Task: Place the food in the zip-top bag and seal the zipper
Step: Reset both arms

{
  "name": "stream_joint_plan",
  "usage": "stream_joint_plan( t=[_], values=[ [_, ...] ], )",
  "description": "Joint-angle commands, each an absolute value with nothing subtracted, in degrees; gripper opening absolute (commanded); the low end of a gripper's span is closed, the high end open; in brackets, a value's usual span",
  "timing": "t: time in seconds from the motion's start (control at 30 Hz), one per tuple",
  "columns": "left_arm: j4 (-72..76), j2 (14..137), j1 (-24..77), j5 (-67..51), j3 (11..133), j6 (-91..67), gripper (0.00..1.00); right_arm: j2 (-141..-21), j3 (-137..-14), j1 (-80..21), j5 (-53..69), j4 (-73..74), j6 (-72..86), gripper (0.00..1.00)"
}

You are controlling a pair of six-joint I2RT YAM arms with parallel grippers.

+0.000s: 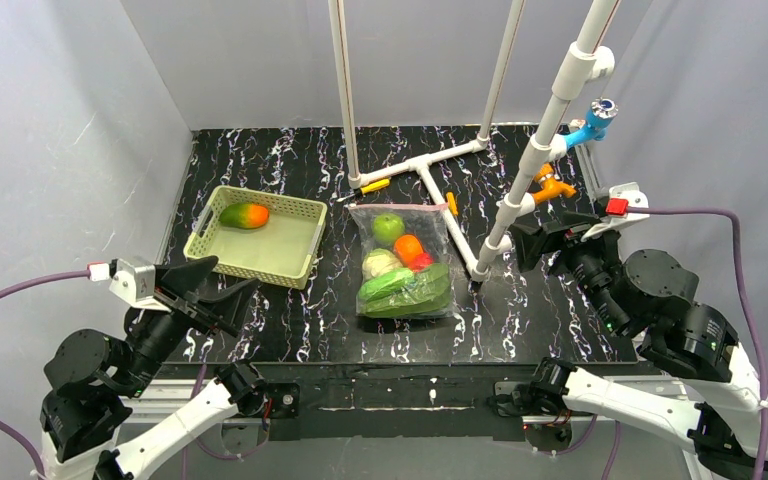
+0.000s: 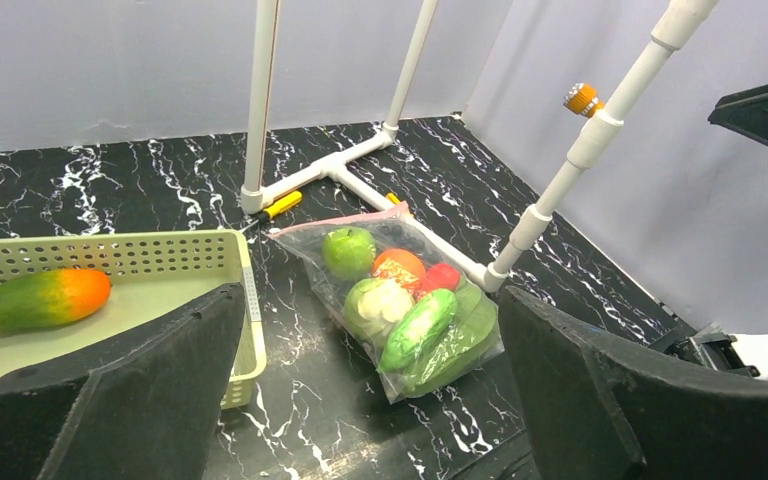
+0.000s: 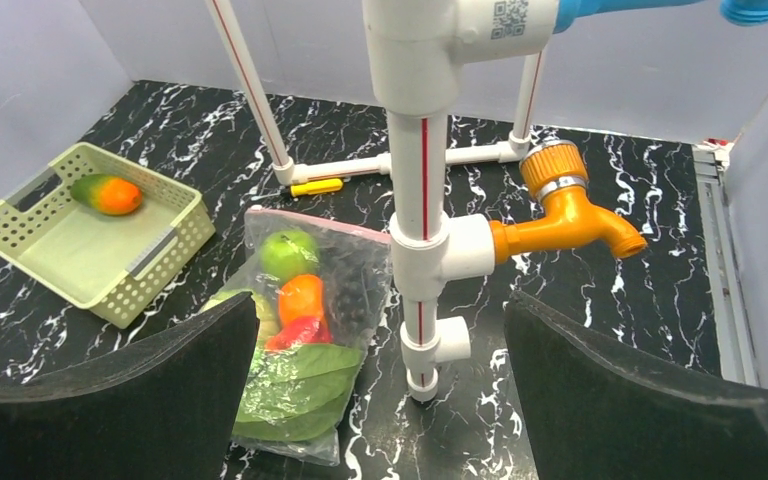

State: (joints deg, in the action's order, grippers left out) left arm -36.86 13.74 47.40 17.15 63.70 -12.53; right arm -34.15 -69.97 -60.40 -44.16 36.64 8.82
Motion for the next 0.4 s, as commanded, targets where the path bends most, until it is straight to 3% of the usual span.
stream_joint_plan(
  t=[0.0, 0.37],
  values=[
    [-36.55, 13.82, 47.24, 18.63, 65.22, -12.05, 0.98, -34.27, -72.39, -60.41, -46.87, 36.59, 9.50, 0.98],
    [-36.48, 13.57, 47.27, 18.25, 65.18, -12.59, 0.98, -31.91, -72.88, -60.45, -44.62, 37.13, 11.10, 0.98]
  ],
)
